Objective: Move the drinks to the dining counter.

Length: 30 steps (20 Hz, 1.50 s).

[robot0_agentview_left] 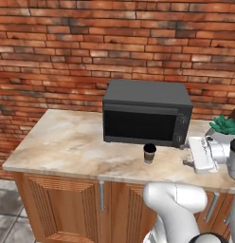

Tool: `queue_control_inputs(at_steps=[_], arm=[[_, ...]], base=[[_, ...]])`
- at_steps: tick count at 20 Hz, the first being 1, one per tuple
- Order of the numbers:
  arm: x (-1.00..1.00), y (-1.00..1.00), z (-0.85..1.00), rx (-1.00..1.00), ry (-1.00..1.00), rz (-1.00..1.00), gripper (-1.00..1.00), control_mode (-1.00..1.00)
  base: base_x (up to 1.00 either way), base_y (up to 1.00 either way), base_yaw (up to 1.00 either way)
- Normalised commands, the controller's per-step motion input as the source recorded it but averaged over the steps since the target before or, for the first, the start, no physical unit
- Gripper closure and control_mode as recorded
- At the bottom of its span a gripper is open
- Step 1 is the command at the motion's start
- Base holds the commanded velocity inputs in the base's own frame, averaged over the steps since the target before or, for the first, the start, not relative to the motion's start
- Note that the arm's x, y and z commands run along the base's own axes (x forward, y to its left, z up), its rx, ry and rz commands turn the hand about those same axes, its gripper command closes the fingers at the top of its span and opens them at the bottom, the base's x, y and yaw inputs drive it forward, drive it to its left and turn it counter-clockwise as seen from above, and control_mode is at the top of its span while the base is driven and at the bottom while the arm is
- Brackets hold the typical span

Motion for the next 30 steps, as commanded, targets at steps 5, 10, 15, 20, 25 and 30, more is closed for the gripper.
queue_control_inputs(at_steps=[5,10,15,20,25,30], arm=[[0.08,0.08,-0.05,0.06,0.01,-0.04,-1.0,-1.0],[0.34,0.02,0.0,0.0,0.0,-0.07,-1.0,-1.0],[0.23,0.0,0.0,0.0,0.08,-0.1,-1.0,-1.0],[0.05,0.0,-0.08,0.0,0.15,-0.07,-1.0,-1.0],[0.15,0.0,-0.12,0.0,0.22,-0.05,-1.0,-1.0],[0.2,0.0,-0.16,0.0,0.2,-0.02,-1.0,-1.0]], base=[[0.0,0.0,0.0],[0.0,0.0,0.0],[0.0,0.0,0.0],[0.0,0.0,0.0],[0.0,0.0,0.0],[0.0,0.0,0.0]])
